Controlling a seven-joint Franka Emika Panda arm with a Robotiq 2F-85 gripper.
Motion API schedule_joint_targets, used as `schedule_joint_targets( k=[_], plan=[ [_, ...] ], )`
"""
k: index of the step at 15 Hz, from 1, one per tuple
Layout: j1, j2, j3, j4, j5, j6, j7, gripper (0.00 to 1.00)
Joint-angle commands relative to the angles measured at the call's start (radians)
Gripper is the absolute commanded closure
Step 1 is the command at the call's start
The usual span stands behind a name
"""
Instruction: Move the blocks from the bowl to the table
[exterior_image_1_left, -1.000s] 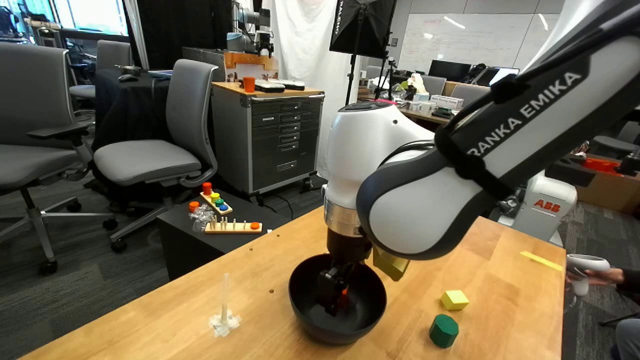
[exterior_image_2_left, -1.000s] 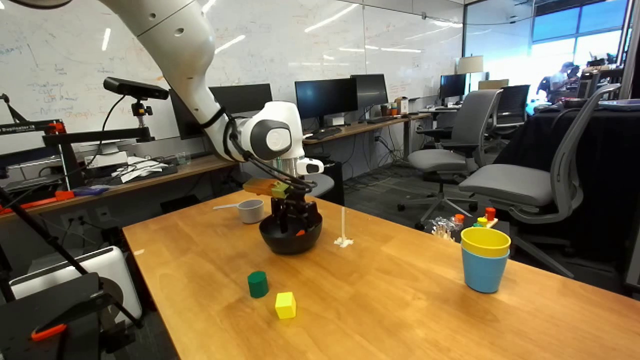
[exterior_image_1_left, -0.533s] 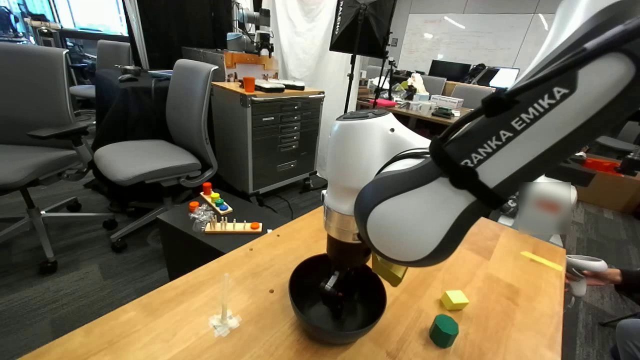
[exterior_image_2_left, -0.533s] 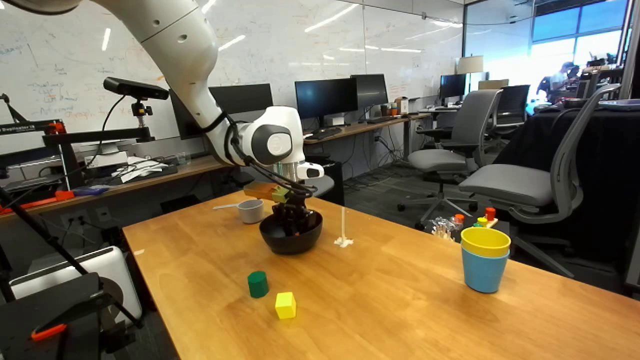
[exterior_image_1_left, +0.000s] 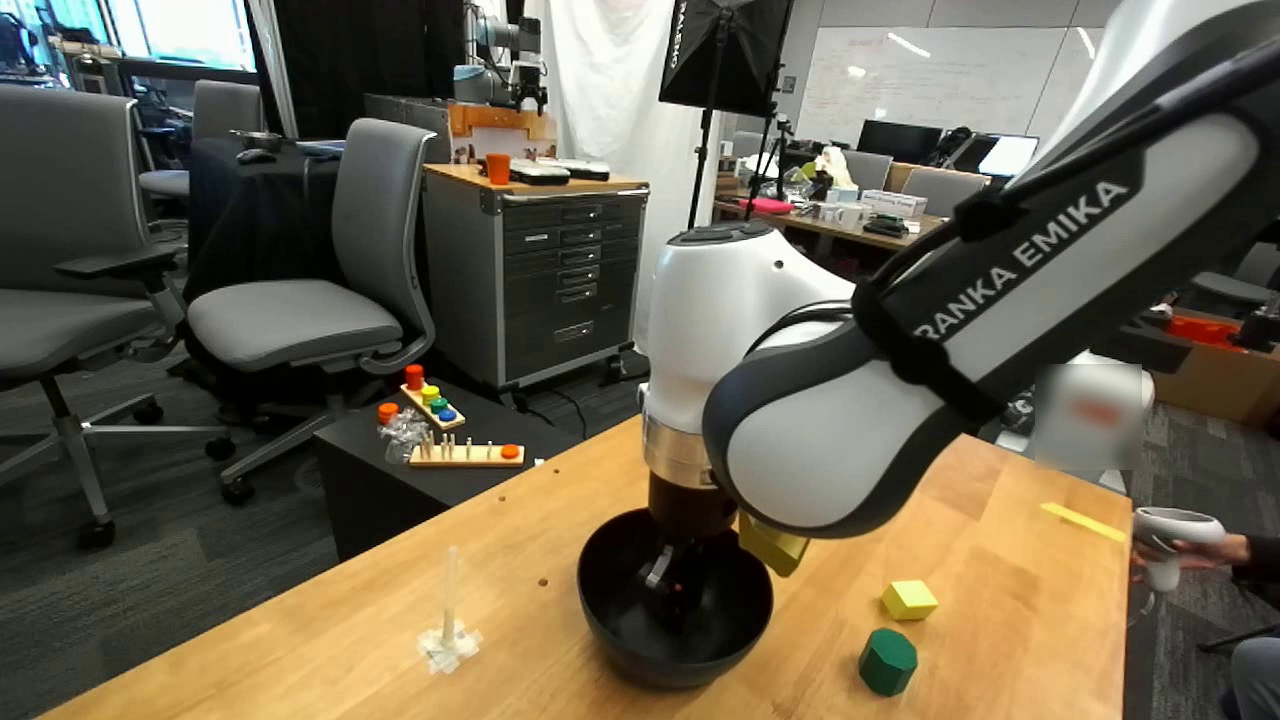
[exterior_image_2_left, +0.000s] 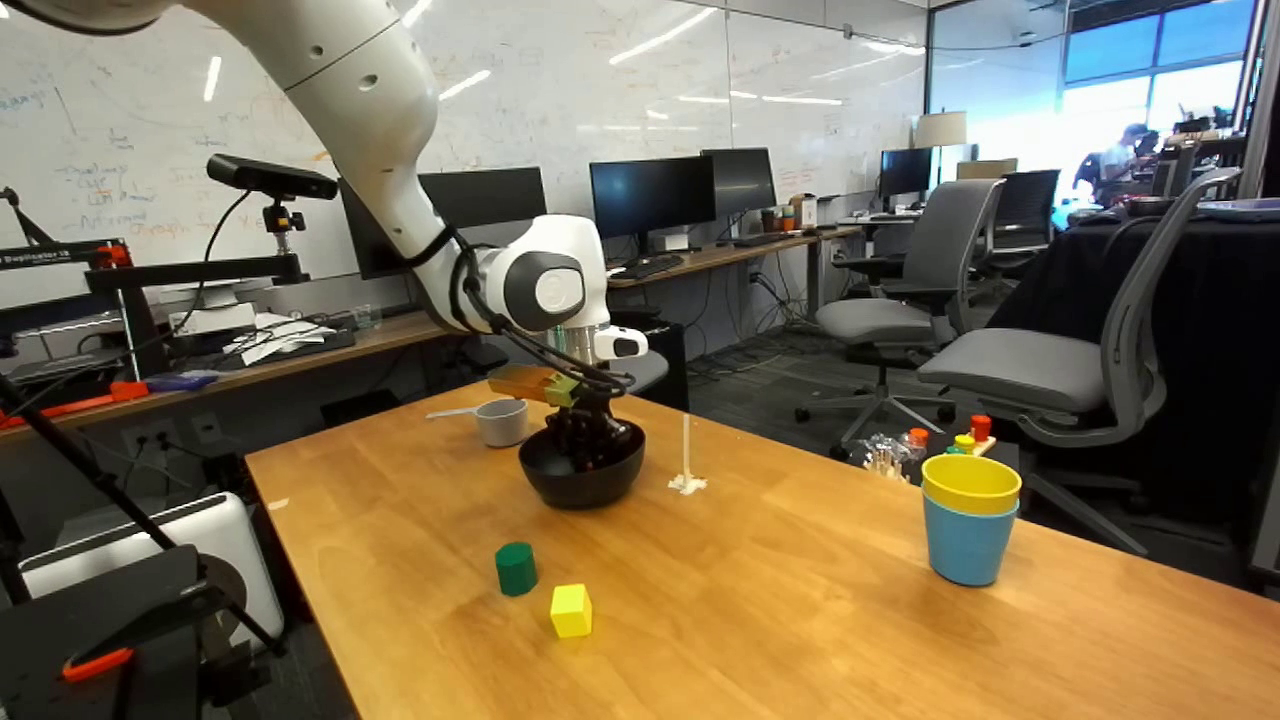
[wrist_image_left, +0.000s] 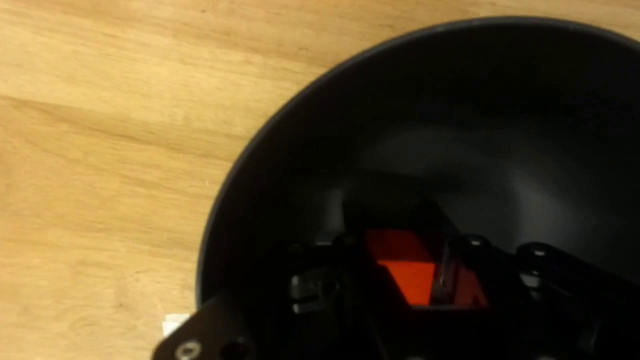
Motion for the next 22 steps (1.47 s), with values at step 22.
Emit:
schedule_joint_targets(
  k=[22],
  plan=[
    [0.021,-0.366,-0.034,-0.153,0.000,-0.031,0.087,0.92]
  ],
)
